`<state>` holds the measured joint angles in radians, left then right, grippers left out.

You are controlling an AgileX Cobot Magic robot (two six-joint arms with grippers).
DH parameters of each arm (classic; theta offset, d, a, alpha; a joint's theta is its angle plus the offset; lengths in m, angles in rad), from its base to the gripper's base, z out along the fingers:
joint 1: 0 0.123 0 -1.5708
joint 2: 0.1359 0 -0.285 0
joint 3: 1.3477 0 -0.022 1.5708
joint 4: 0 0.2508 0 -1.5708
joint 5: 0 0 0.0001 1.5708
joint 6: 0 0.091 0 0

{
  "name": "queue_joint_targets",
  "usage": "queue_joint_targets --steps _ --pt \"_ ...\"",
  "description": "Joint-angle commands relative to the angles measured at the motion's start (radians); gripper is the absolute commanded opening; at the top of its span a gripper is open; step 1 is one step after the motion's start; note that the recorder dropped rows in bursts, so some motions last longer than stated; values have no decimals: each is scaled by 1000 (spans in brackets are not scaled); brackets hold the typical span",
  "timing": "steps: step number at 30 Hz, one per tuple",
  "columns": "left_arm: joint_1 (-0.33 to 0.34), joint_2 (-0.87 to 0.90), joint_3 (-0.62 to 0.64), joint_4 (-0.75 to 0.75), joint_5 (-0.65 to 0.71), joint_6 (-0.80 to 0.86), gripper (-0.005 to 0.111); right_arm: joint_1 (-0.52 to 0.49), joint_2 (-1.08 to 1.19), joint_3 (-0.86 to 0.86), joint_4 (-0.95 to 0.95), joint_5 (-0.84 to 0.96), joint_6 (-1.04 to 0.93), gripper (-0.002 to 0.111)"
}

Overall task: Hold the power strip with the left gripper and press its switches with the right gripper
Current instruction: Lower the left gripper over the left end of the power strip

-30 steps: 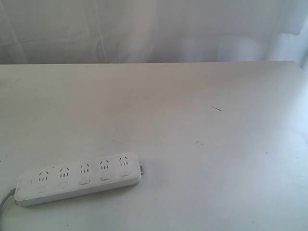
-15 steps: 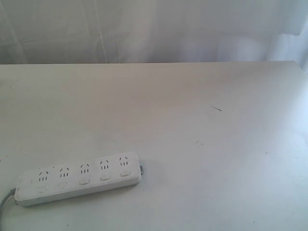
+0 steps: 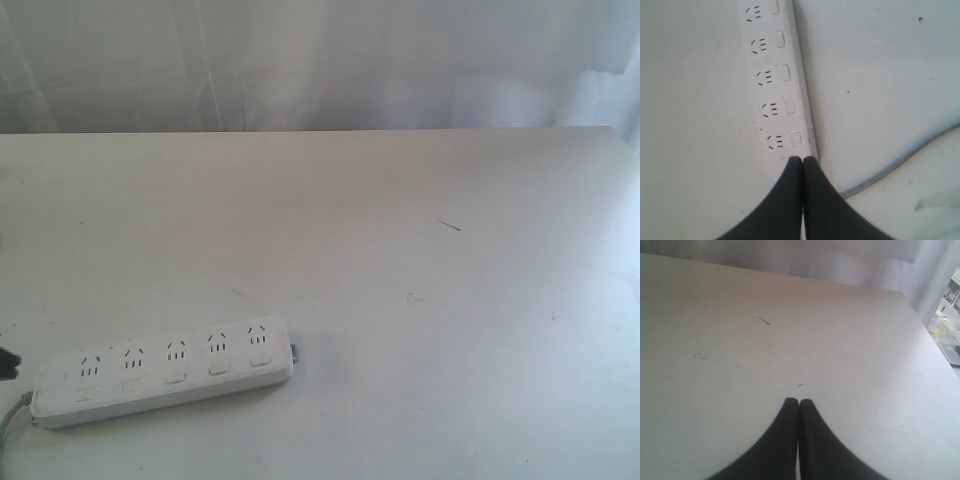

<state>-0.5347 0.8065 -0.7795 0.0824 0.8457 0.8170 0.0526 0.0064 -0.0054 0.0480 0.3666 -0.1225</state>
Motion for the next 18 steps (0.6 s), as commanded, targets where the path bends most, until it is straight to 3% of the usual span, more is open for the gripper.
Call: queue_joint_targets --steps 1,8,14,16,18 --pt "-3 108 -11 -18 -70 17 0 -2 -6 5 0 -15 3 0" --pt "-3 280 -25 132 -5 6 0 -2 -6 5 0 -15 3 0" --pt "5 373 -25 193 -35 -6 0 -2 -6 5 0 -15 3 0" --pt "5 395 -25 196 -55 -23 7 -2 -6 5 0 -15 3 0" --pt "5 415 -25 194 -79 -56 22 -2 -6 5 0 -15 3 0"
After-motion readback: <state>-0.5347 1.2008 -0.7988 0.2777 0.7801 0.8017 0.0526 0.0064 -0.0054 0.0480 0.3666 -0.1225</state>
